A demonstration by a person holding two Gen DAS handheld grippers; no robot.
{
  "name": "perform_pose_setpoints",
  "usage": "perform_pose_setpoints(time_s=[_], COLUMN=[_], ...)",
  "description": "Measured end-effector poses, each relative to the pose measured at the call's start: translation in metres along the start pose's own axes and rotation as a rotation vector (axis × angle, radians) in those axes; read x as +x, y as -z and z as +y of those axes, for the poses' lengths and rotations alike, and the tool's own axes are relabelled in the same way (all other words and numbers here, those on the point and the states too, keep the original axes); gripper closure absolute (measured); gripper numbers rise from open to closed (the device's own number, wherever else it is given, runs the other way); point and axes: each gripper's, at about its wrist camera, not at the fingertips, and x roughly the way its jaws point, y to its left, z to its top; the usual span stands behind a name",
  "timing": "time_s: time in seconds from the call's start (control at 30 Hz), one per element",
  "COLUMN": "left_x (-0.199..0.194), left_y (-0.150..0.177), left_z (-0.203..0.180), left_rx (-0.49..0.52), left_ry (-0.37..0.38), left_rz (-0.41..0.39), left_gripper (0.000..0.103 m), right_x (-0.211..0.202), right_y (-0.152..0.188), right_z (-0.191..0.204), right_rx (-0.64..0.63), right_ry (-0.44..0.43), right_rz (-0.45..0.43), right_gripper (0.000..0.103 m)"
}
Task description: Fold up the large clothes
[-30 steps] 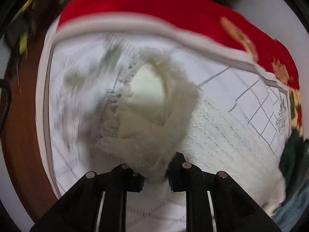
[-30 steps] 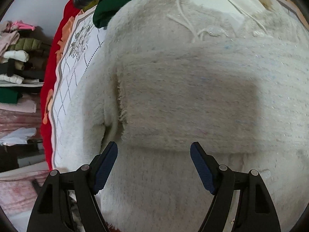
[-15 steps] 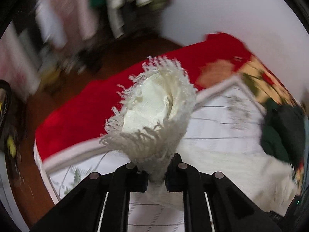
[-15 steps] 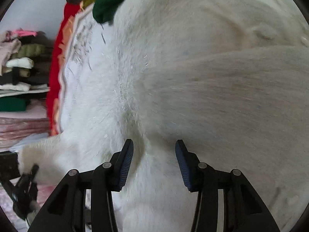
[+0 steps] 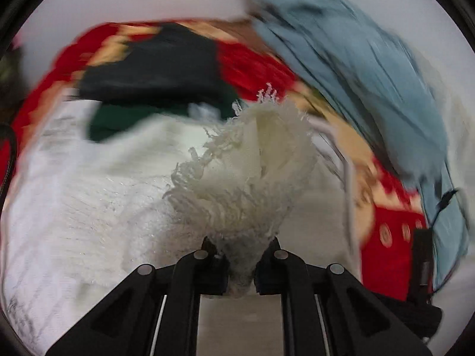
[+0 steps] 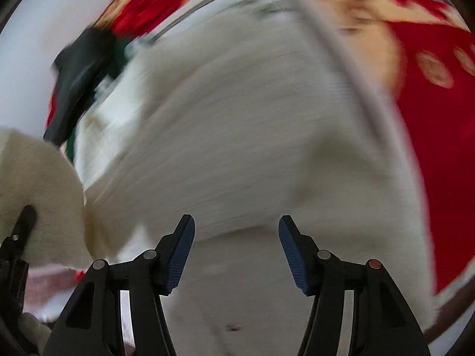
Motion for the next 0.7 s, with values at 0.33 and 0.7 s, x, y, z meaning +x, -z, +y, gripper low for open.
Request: perform_pose_setpoints(time_s=[0.33, 0.7], left_x=[0.100, 0.011], left_y=[0.009, 0.028], left_z=[-0.079, 0.086], left_rx=[0.088, -0.107], left_ry=[0.042, -0.309], left_rz=[0.192, 0.128], left_gripper=[0.023, 0.010], right_x=[-0.033, -0.023], right_y=[-0.013, -0.031], right_z=[-0.094, -0.051], right_rx=[0.080, 0.035], right_ry=[0.062, -0.115], right_rz=[-0.054, 0.022], right_gripper=[0.039, 0.031])
